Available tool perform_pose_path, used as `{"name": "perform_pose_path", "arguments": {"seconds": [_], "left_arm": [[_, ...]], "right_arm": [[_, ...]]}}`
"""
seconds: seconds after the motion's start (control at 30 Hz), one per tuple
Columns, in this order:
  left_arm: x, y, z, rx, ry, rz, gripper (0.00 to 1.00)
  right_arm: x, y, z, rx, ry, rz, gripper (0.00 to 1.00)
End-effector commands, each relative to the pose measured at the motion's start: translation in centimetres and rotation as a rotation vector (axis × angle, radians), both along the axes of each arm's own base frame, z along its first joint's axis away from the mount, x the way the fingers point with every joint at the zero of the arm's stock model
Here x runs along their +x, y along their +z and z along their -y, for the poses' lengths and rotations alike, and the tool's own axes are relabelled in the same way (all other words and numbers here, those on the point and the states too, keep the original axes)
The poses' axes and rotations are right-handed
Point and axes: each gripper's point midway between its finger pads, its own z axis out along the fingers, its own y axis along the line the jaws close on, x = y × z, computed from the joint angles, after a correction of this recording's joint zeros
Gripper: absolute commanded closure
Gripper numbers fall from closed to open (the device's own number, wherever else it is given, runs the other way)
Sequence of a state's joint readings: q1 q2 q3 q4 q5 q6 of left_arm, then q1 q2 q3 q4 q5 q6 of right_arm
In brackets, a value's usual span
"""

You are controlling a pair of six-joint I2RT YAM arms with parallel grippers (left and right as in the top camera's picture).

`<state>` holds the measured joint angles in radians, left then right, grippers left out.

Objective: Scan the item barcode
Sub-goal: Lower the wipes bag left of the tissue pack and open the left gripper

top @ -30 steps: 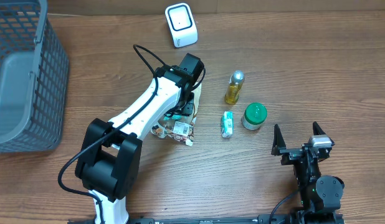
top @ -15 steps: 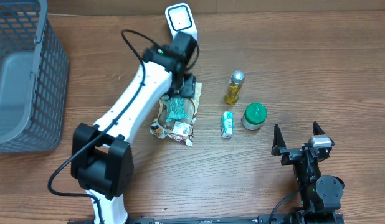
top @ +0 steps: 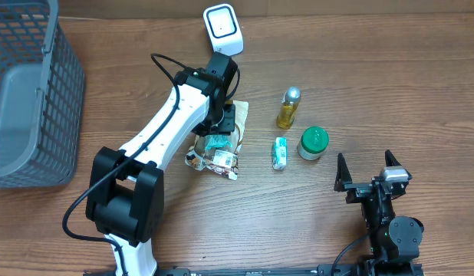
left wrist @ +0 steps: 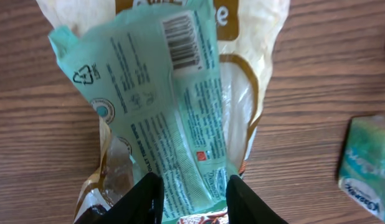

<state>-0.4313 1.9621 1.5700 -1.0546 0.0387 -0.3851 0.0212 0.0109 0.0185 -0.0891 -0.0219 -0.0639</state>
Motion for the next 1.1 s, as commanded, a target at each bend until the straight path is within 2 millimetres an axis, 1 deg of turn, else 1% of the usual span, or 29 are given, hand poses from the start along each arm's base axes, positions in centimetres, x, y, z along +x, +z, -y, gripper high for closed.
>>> {"name": "perform_pose_path", "arguments": {"seconds": [0.0,0.17,0.3,0.4,0.47,0.57,0.67,0.77,0.87,0.93,1.0,1.07], "left_arm": [[-0.2,-0.1,0.1,-0.011,-0.005,-0.004,0.63],[-0.2,-0.8,-0.5,0.021,-0.001,0.002,0.64],[-0.5,-2.0,-0.7,0.024,-0.001,-0.002,0.64],[-0.8,-3.3,-1.1,0.039,0.001,0.0,0.64],[-1.2,-4.4,-1.6,0.058,0.002,-0.003,0.65],[-2.5,-5.9,-2.2,0.078,0.001,-0.033,0.65],[-3.1,-6.3,-2.6,0.088,0.002,-0.053,0.63],[-3.1,-6.2,-2.5,0.086,0.001,-0.051,0.56],[-2.3,-5.4,-2.0,0.065,0.001,-0.033,0.51],[-1.3,-4.2,-1.5,0.053,0.002,-0.006,0.49],[-0.2,-2.5,-1.0,0.039,0.002,0.025,0.47],[1.2,-0.2,-0.4,0.021,0.004,0.065,0.46]], "right_arm": [[0.0,-0.2,-0.2,-0.003,0.008,0.002,0.0],[0.0,-0.2,-0.2,-0.003,0.008,0.002,0.0],[0.0,-0.2,-0.2,-0.003,0.008,0.002,0.0],[0.0,-0.2,-0.2,-0.003,0.008,0.002,0.0],[0.0,-0.2,-0.2,-0.003,0.008,0.002,0.0],[0.0,-0.2,-0.2,-0.003,0.008,0.002,0.0],[0.0,-0.2,-0.2,-0.003,0.008,0.002,0.0],[0.0,-0.2,-0.2,-0.003,0.008,0.002,0.0],[0.0,-0.2,-0.2,-0.003,0.008,0.002,0.0],[0.0,-0.2,-0.2,-0.003,0.008,0.002,0.0],[0.0,-0.2,-0.2,-0.003,0.008,0.002,0.0],[0.0,-0.2,-0.2,-0.003,0.008,0.002,0.0]]}}
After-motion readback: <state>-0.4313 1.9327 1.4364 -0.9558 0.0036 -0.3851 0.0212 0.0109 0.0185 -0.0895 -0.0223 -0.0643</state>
